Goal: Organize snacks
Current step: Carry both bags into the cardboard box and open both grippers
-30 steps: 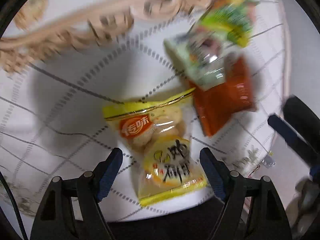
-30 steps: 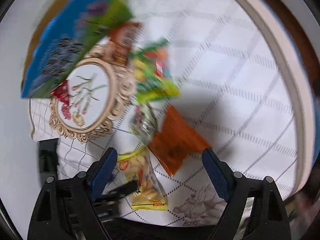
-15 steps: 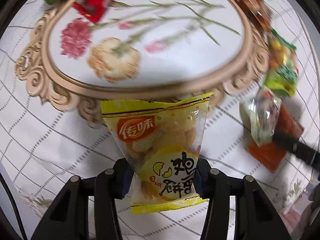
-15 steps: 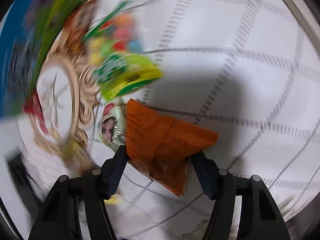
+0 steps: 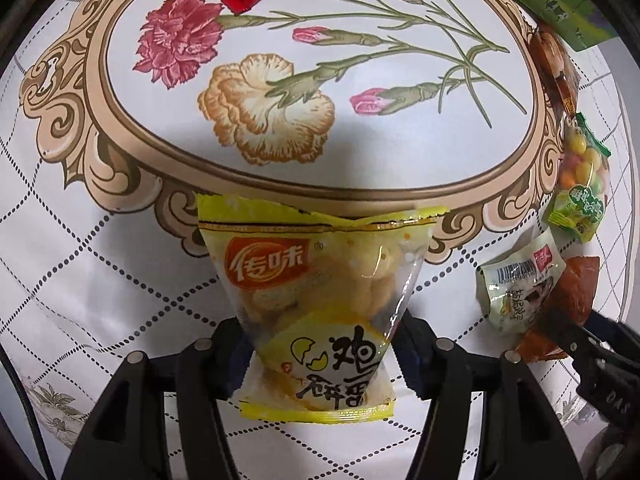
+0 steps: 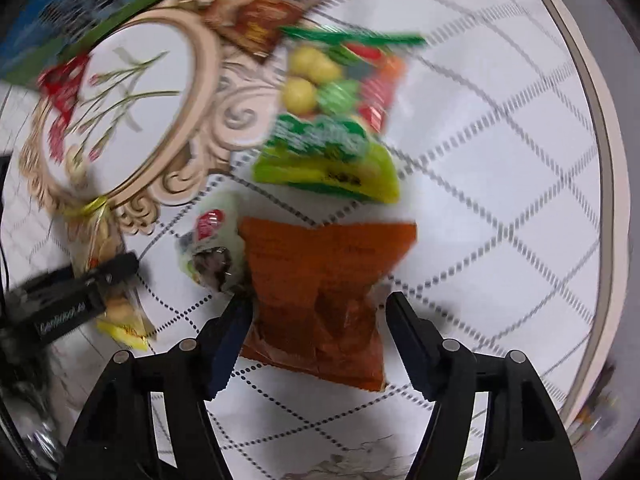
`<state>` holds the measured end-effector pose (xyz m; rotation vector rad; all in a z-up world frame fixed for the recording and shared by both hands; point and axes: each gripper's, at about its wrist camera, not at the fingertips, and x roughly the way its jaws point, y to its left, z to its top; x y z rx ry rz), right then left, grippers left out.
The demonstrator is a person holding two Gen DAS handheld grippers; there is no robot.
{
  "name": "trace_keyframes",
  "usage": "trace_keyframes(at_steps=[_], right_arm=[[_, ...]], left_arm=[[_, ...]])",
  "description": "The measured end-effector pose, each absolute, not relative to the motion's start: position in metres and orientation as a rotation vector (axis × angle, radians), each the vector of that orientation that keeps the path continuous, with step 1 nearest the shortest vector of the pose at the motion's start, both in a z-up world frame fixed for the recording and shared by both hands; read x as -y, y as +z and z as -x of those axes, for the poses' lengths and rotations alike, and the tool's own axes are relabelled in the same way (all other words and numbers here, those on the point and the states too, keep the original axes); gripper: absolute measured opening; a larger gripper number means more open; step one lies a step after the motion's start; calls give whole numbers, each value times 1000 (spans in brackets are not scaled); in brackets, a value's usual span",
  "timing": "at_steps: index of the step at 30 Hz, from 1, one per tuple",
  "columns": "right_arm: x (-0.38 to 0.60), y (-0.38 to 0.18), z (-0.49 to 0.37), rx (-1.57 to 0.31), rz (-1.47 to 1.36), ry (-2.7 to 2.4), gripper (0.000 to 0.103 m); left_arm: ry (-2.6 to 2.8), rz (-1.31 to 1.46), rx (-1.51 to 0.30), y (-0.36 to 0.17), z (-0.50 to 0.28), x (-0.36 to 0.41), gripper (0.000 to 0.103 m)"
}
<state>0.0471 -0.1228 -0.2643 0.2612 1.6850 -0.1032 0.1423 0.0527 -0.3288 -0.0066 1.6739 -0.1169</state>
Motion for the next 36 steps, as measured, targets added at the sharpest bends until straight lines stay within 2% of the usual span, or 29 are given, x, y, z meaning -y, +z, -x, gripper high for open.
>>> trace_keyframes(at_steps=[1,2,3,4,8,14,23,32,36], right_arm=[[126,-266,-44,-1680,-288,-111,72],[129,-268,-41,-1672,-299,-123,71],[130,-269,-40,-1664,-296,-131,68],[132,-268,-37,-1645,-290,-137,57],[148,-259,-30,-1595,-305,-156,53],[169,-217,-39,-1514,-362,-129,52],[142,-125,-75,-1343,-413,29,52],[79,-54,-178,-1192,-390,189,52],[65,-41,-227,-1156,-360,202,52]], left_arm=[[-117,8,-1674,-328,-140,-53,58],[-112,5,-1671,-329,-139,-51,49],[-110,-2,-1660,-327,-137,-53,47],[-116,-10,-1654,-327,-136,-57,45],[-123,-28,-1626,-315,-116,-61,42],[-167,-19,-1554,-274,-114,-58,41],[-273,75,-1397,-171,-139,-54,41],[-264,115,-1247,-76,-245,-68,41],[-211,93,-1253,-70,-302,-73,41]])
